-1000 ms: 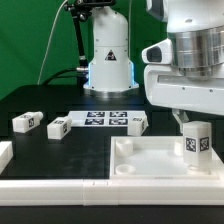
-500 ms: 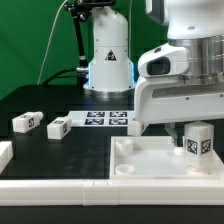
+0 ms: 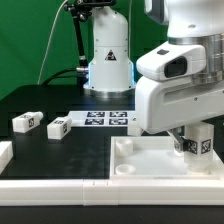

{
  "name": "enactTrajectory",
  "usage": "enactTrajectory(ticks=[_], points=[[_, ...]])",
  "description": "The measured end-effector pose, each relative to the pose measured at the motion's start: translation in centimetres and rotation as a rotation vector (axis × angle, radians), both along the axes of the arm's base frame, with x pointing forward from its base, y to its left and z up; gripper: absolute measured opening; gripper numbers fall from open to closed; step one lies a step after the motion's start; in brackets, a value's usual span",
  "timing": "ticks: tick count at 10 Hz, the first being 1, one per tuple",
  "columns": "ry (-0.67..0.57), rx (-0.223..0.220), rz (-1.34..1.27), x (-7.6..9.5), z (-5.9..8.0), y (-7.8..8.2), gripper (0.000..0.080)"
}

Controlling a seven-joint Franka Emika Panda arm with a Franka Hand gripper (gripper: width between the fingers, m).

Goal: Assemble one leg

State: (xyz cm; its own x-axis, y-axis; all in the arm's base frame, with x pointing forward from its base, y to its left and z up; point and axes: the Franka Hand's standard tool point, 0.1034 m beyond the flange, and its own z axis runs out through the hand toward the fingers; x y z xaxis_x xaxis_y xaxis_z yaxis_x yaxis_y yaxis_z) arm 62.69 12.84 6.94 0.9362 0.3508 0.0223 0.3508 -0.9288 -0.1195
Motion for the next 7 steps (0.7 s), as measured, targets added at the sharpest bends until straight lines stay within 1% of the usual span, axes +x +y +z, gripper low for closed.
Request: enactTrajectory(ticks=[1, 2, 3, 4, 5, 7], points=[[-0.006, 0.001, 0.052, -0.01, -0.01, -0.01, 0.0649], [-0.006, 0.001, 0.043, 0.00, -0.04, 0.00, 0.0649], [-0.005, 0.001, 0.043, 0.00, -0.07, -0.02, 0.0540], [-0.005, 0.001, 0.043, -0.01, -0.08, -0.02, 0.0399], [-0.009, -0.008, 0.042, 0.13, -0.12, -0.58, 0.0286], [-0.007, -0.006, 0.030, 0.11, -0.15, -0.56, 0.0284]])
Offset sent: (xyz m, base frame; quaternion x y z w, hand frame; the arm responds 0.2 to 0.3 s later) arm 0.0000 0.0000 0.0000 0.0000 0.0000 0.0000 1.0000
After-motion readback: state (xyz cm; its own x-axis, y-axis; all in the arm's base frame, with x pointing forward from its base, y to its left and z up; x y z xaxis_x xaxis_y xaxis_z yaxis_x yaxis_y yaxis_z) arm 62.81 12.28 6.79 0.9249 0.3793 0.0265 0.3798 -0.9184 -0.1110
